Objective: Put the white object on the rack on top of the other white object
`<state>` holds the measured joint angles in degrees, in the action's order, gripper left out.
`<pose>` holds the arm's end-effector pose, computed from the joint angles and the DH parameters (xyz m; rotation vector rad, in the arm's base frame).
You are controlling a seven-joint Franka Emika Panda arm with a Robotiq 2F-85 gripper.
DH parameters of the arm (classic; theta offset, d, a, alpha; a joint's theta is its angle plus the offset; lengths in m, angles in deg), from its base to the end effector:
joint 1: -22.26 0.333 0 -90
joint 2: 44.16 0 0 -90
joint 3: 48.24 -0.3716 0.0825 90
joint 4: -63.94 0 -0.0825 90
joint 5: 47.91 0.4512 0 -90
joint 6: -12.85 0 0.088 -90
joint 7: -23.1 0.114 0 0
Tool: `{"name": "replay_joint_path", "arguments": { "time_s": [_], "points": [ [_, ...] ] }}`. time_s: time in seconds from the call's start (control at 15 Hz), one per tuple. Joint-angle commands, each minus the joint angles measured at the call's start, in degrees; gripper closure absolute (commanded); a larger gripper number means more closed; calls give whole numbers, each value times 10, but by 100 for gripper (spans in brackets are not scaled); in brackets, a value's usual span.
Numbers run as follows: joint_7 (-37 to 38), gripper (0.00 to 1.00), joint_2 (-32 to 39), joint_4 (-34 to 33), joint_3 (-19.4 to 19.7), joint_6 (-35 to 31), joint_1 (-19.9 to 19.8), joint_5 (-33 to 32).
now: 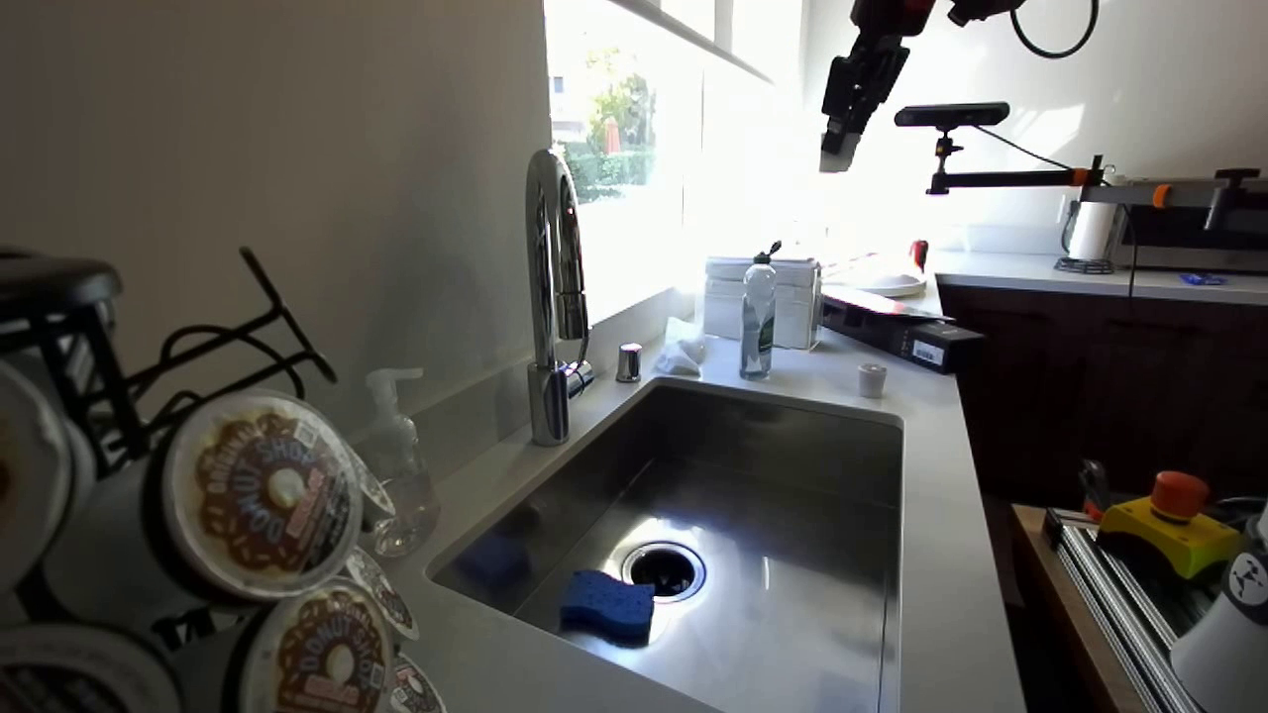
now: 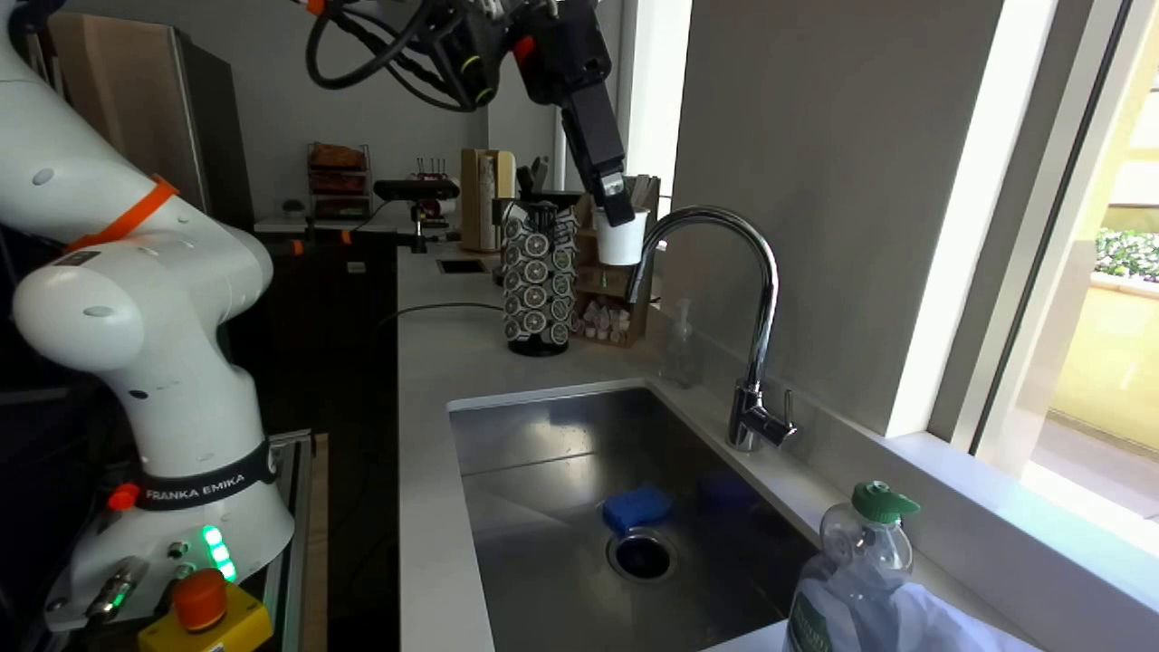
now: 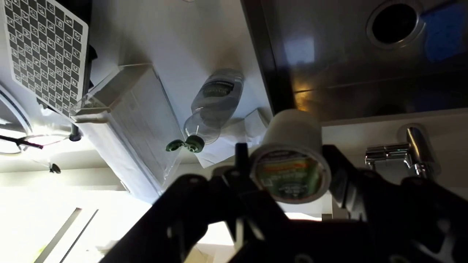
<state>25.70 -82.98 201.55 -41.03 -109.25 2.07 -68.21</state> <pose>0.3584 -0.2175 0.6161 2.7183 -0.5293 0.4835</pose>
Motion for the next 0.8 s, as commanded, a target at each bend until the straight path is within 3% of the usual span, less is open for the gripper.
{"name": "replay_joint_path", "arguments": {
  "time_s": [0.0, 0.13, 0.2, 0.73],
  "points": [
    [7, 48, -1, -1, 6, 3, 8, -5],
    [10, 48, -3, 1, 5, 3, 8, -5],
    [10, 73, -3, 1, 5, 3, 8, -5],
    [96, 73, 34, 18, 46, 12, -60, -9]
  ]
}}
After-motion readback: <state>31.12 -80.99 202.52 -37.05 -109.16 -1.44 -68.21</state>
